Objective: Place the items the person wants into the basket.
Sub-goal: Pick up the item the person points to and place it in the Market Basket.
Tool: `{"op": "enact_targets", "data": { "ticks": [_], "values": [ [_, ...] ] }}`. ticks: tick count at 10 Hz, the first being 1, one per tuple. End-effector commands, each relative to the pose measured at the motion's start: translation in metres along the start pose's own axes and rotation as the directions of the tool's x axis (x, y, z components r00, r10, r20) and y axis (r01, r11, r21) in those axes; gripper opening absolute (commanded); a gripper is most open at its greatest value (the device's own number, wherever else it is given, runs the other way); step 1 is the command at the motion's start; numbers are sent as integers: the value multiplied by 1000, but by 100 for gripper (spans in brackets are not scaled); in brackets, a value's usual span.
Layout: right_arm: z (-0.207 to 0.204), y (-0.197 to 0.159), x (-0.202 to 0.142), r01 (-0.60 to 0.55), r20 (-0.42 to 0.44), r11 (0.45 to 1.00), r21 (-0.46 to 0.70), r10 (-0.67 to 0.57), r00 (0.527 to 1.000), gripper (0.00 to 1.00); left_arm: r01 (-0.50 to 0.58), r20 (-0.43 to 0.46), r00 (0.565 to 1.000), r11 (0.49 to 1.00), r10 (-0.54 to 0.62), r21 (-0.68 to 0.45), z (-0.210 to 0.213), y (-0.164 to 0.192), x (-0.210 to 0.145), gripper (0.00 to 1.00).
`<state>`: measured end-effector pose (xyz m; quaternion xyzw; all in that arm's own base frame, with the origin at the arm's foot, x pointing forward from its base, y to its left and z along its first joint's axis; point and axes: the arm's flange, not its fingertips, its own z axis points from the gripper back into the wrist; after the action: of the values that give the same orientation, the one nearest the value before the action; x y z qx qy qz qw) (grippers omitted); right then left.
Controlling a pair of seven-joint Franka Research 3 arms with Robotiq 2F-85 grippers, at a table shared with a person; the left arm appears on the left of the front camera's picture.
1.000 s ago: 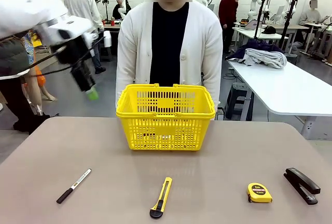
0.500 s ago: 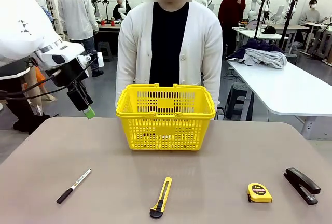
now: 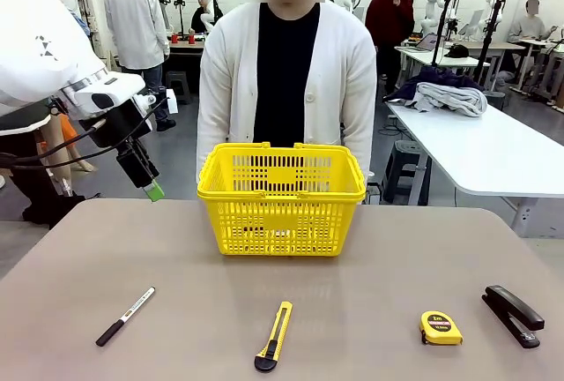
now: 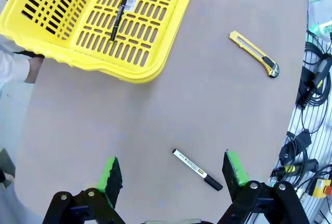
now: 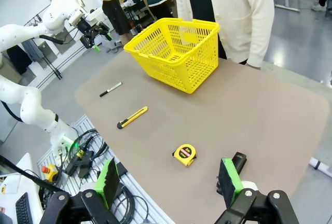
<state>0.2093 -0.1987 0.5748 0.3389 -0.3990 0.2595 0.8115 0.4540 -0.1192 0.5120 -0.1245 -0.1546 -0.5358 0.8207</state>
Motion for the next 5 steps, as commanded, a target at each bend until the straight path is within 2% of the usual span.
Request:
{"op": "enact_targets", "data": {
  "ticks": [1,4,5],
  "values": [
    [-1,0,2,-15,22,1000,12,15,1000,100,9,1,1000,1000,-9,-1,0,-1,-1,100],
    [-1,0,2,-15,22,1000,12,15,1000,100,0,0,1000,1000,0,0,0,0,0,100],
    [-1,0,2,-15,22,1000,12,15,1000,100,26,80,996,1000,-26,2,28,-2,-13,100]
  ]
}}
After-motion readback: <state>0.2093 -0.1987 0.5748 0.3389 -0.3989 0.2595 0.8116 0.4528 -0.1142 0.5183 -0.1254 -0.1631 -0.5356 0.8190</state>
